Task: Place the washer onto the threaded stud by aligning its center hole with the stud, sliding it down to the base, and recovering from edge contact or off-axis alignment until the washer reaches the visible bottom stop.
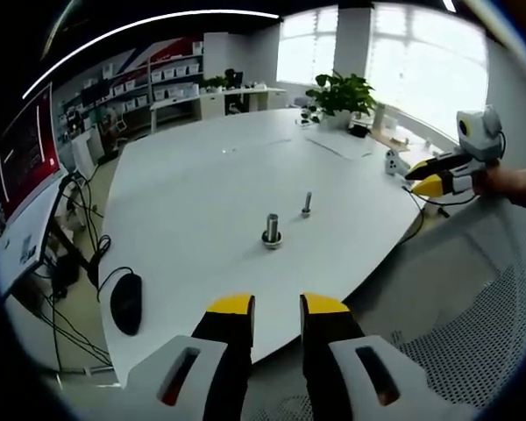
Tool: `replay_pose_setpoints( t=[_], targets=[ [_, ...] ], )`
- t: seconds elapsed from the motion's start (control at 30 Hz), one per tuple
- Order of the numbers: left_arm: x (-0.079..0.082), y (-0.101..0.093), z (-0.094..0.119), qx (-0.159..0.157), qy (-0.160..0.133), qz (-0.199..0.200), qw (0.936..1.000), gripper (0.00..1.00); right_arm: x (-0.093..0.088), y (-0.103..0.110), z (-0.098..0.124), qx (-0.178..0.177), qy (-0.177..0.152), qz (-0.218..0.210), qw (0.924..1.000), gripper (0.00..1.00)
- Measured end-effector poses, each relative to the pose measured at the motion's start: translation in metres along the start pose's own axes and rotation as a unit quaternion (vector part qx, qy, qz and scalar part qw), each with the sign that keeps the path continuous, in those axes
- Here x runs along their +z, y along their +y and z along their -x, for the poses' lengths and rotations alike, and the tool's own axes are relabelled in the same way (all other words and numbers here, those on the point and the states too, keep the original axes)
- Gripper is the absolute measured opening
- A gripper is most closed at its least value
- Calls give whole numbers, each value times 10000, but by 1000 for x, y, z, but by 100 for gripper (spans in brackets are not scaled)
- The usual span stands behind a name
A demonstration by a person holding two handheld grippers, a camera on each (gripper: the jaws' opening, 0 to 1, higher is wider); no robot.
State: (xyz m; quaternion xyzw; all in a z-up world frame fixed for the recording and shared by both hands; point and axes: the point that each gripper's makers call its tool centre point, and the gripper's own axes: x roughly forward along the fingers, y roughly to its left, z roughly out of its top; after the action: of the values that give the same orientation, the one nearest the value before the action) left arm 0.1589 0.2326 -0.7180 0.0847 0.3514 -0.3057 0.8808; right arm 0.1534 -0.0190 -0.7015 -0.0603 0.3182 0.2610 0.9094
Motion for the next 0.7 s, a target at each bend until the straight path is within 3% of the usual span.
replay_pose_setpoints(
  t=[0.7],
  targets=[
    [0,0,0,14,-30,67,10000,18,-3,1,0,32,61,-6,10000,29]
  ],
)
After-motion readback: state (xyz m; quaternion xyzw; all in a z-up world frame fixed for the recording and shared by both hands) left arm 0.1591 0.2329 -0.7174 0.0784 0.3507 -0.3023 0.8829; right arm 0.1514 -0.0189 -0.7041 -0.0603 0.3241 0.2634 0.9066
